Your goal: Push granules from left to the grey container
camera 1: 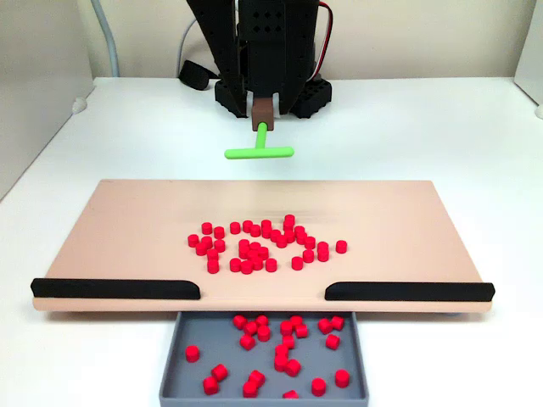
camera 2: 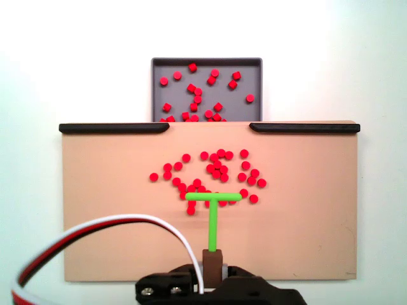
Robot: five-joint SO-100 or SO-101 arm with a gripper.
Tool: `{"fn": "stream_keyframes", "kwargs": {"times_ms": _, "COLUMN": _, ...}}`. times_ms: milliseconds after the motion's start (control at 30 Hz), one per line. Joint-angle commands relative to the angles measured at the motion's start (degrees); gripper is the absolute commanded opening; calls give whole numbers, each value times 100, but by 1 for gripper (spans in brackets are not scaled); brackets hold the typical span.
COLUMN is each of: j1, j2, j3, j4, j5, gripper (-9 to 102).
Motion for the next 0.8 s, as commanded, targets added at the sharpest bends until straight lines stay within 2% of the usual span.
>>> {"fn": "stream_keyframes", "kwargs": {"times_ms": 0, "j1": -53, "j2": -35, "j3": -35, "j4": 0, "j5": -44, "gripper": 0}}
{"fn": "stream_keyframes", "kwargs": {"times_ms": 767, "j1": -123, "j2": 9, "j3": -35, "j4": 0, "j5": -26, "gripper": 0}}
